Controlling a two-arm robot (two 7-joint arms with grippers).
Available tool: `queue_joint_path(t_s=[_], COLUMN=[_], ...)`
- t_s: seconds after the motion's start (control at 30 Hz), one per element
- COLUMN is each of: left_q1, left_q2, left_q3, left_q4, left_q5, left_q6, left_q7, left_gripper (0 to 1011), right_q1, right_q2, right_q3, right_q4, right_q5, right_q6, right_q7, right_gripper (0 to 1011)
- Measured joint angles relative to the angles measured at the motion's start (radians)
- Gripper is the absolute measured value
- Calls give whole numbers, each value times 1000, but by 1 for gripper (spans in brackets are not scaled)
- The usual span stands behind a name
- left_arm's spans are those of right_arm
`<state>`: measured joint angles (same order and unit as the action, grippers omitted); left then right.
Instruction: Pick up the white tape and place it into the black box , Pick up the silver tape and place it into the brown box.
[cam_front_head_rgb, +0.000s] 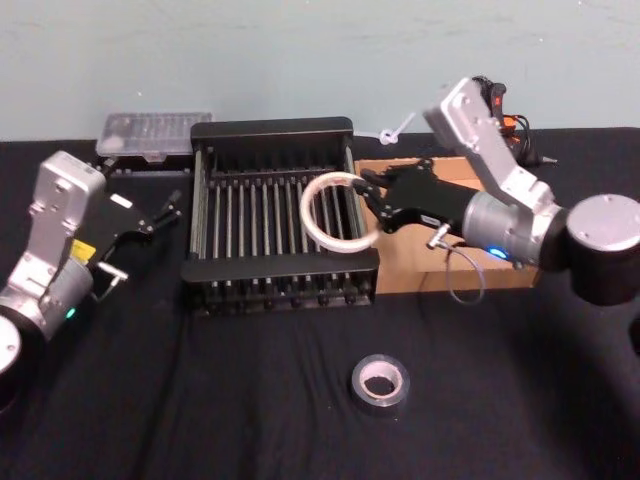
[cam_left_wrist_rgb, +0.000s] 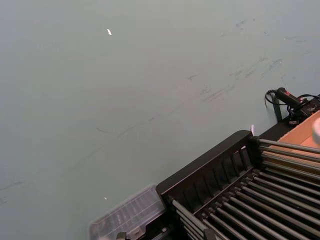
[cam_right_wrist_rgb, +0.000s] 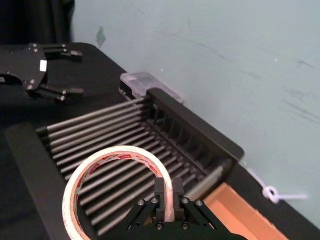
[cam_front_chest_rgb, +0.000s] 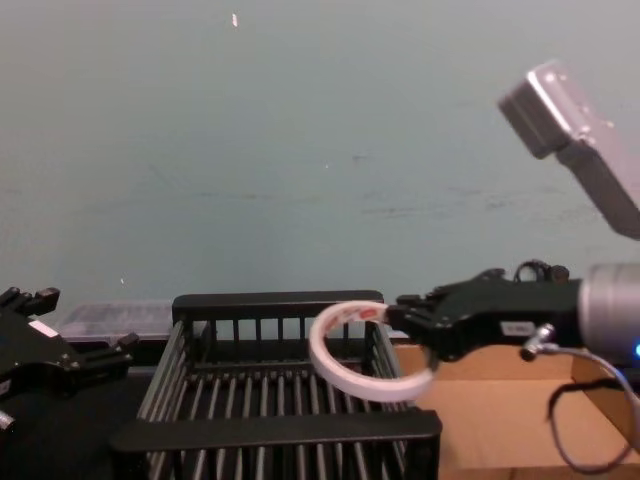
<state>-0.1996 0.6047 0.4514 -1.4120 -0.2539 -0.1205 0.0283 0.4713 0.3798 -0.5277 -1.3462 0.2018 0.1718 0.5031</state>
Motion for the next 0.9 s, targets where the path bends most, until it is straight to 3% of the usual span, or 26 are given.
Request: queue_joint_path(t_s=[0.43,0.9], left_q1=[0,0], left_q2=[0,0], left_q3=[0,0], left_q4=[0,0], left_q5=[0,0], left_q6=[0,0], left_q7=[0,0], left_gripper=[1002,1001], right_q1=[107,103], right_q2=[-93,-88], right_q3=[-35,-35], right_q4=[144,137], right_q5=[-38,-38], right_q6=[-37,-36], right_q7=[9,8], right_gripper=[99,99])
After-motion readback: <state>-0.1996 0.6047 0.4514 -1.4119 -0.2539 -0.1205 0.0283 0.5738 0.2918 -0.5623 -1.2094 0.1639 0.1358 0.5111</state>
